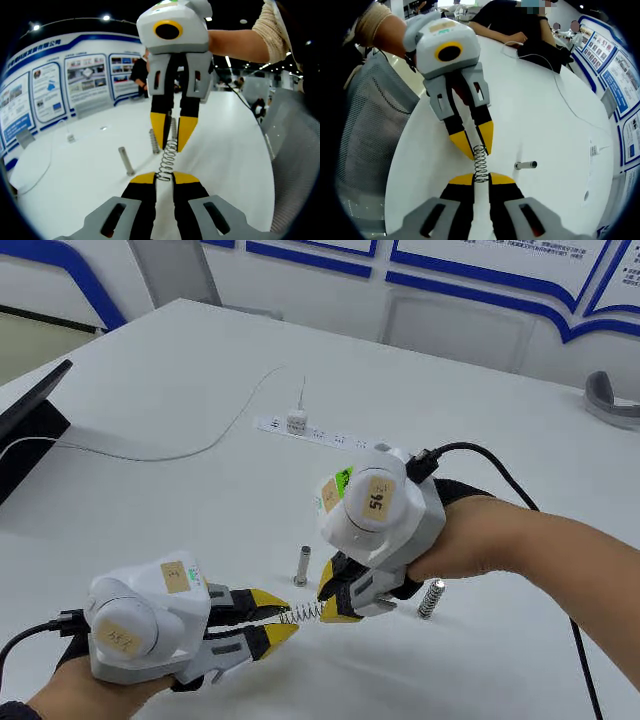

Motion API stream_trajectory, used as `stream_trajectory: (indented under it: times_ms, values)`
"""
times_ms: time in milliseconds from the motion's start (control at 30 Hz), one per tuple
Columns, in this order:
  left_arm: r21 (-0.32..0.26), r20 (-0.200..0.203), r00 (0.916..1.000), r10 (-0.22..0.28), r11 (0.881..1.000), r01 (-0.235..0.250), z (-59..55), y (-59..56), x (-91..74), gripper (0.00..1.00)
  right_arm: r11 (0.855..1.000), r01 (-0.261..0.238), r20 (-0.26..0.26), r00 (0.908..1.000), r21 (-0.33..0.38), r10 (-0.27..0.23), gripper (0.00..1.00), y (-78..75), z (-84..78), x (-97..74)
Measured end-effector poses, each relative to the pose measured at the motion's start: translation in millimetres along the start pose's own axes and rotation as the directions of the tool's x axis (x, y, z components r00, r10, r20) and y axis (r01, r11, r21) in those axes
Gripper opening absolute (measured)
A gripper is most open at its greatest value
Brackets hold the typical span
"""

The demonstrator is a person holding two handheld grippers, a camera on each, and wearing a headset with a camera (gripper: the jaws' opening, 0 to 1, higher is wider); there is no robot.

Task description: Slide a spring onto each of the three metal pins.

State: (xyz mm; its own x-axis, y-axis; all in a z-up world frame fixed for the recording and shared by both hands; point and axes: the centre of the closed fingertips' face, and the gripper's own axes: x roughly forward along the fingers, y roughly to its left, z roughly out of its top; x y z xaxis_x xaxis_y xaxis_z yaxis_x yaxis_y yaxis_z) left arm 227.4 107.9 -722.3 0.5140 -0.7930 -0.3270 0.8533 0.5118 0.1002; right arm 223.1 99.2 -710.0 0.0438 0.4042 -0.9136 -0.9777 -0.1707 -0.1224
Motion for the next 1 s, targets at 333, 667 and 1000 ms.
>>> stream_trajectory:
  times_ms: [333, 667, 1000]
  values:
    - [0.003, -0.007, 1.0, -0.003, 1.0, 0.003, -1.3, -1.2, 1.1, 0.11, 1.0, 0.006, 0.013, 0.9999, -0.027, -0.005, 0.11, 1.6, 15.1, -6.7]
    - [-0.001, -0.003, 1.0, -0.006, 1.0, 0.006, 0.5, -3.1, 3.2, 0.11, 0.998, 0.013, 0.028, 0.9995, -0.056, -0.012, 0.11, 2.0, 29.4, -10.7]
    - [-0.009, 0.002, 0.9999, -0.01, 1.0, 0.01, 1.7, -3.7, 4.1, 0.11, 0.999, 0.017, 0.042, 0.999, -0.044, -0.015, 0.12, 1.4, 31.5, -11.2]
